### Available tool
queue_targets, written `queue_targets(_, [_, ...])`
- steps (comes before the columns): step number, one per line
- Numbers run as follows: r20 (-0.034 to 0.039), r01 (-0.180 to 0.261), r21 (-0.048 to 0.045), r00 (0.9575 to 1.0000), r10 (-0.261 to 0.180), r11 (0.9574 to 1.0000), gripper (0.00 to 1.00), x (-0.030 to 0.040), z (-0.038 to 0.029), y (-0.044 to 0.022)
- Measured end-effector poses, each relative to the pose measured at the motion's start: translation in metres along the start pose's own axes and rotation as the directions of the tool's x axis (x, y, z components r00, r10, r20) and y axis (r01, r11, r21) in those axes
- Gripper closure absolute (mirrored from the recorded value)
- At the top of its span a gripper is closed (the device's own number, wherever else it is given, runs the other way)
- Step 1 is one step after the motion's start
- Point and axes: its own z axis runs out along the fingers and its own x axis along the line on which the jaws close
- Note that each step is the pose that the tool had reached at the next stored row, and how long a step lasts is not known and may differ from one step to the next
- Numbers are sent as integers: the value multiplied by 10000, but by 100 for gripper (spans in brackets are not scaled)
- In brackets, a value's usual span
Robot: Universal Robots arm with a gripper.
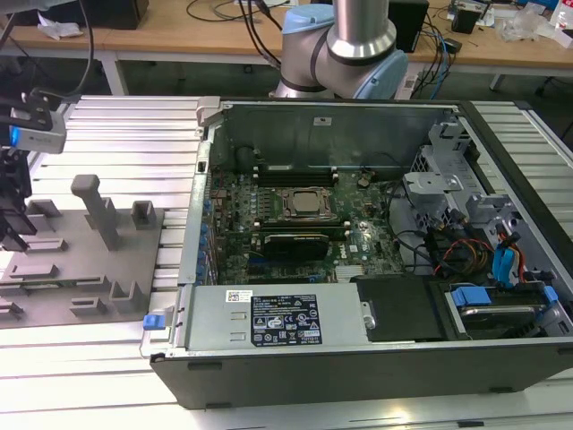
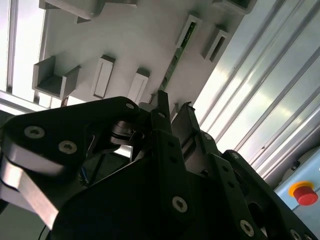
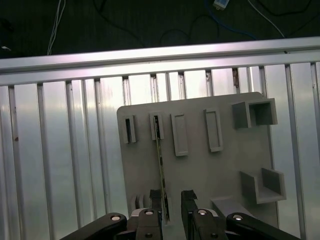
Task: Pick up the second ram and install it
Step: 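Pick up the second ram and move it above second insertion slot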
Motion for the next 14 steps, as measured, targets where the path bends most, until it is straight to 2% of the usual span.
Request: queue_targets(14, [-1, 0, 0, 10000, 0, 10000, 70, 2, 78, -2])
